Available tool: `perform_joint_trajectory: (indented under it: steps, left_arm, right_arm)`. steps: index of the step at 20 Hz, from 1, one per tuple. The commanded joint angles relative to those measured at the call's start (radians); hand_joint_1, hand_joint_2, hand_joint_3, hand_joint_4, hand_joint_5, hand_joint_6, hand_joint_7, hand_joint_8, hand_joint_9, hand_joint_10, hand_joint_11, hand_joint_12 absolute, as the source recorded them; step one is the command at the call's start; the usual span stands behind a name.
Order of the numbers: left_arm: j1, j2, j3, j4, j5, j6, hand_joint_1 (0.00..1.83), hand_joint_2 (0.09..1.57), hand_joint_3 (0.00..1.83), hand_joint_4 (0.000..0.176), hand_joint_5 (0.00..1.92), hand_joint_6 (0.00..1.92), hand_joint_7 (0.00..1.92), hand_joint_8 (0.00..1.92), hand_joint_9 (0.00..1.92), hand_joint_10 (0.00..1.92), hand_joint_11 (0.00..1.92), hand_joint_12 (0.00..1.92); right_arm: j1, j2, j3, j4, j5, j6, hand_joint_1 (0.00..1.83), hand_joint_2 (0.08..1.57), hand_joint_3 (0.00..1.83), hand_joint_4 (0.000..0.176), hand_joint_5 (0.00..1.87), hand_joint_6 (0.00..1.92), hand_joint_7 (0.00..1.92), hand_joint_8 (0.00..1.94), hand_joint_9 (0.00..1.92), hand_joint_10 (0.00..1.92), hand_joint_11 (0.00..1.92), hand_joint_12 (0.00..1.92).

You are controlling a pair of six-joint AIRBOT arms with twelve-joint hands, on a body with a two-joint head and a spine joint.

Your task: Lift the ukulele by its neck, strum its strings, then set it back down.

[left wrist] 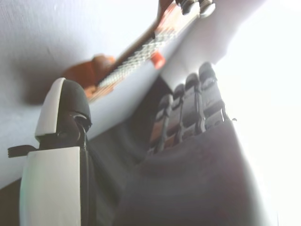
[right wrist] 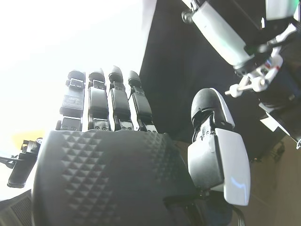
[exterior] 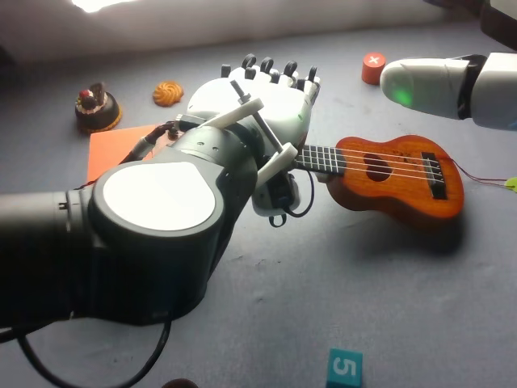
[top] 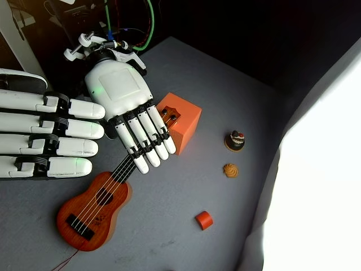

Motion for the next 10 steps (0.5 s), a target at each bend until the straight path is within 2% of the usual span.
perform_joint_trajectory:
  steps: [1,6,10]
  left_arm:
    - [-0.002,-0.007,0.01,0.084,0.029,0.008,1.09,1.13,0.0,0.0,0.0,0.0,0.0,0.0,0.0,0.0,0.0,0.01]
    - [0.011,-0.055,0.082,0.084,0.002,0.022,1.06,1.12,0.0,0.0,0.0,0.0,0.0,0.0,0.0,0.0,0.01,0.0]
    - [0.024,-0.096,0.128,0.084,-0.002,0.023,1.01,1.13,0.0,0.0,0.0,0.0,0.0,0.0,0.0,0.0,0.01,0.01]
  right_arm:
    - [0.015,0.005,-0.003,-0.003,0.121,0.002,0.11,1.25,0.01,0.0,0.11,0.02,0.1,0.0,0.05,0.01,0.0,0.0]
    - [0.015,0.004,-0.005,-0.003,0.121,-0.002,0.07,1.26,0.01,0.0,0.1,0.02,0.12,0.01,0.07,0.01,0.0,0.0]
    - [0.015,0.004,-0.005,-0.004,0.121,-0.003,0.12,1.26,0.01,0.0,0.07,0.0,0.12,0.0,0.05,0.0,0.0,0.0]
